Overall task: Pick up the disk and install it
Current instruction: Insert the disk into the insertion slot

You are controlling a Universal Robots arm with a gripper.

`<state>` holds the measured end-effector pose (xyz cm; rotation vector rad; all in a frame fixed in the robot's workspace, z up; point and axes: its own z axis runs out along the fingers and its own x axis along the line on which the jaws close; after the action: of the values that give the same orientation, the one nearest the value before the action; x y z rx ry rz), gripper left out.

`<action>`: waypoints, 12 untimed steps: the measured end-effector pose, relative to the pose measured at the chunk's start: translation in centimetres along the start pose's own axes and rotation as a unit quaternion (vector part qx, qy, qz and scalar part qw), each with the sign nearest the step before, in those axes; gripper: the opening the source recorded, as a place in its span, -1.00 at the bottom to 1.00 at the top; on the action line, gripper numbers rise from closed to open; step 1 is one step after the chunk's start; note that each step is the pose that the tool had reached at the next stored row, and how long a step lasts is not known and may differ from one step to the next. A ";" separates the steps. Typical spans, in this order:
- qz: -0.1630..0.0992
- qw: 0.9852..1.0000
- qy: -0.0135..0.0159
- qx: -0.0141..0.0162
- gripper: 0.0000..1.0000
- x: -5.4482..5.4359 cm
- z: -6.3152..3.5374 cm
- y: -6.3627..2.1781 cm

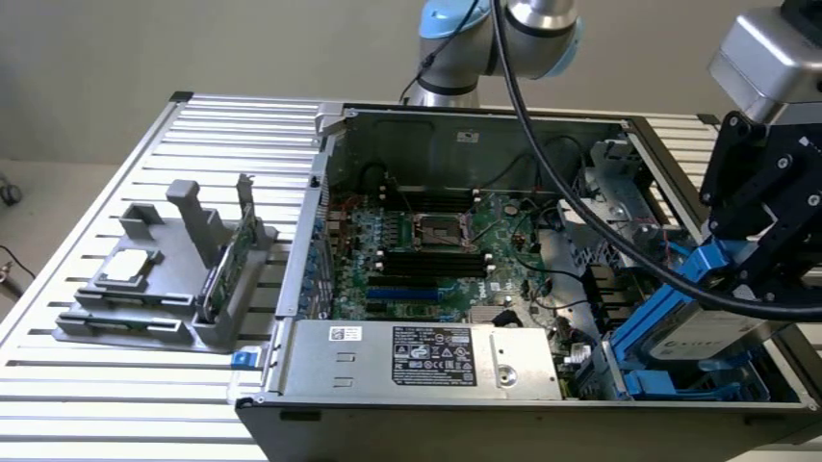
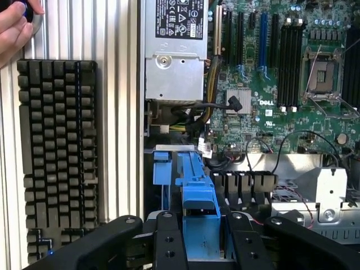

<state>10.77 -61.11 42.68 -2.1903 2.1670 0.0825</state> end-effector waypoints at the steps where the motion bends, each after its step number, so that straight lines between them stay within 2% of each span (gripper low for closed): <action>1: 0.000 1.000 0.000 0.000 -0.35 0.0 0.12 0.00; 8: 0.000 1.000 -0.002 0.000 -0.35 0.1 1.18 0.00; 10: 0.000 1.000 -0.002 0.000 -0.19 0.1 1.42 0.00; 12: 0.000 1.000 -0.003 0.000 -0.19 0.1 1.65 0.01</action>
<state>10.77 -61.12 41.02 -2.1876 2.1634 0.0891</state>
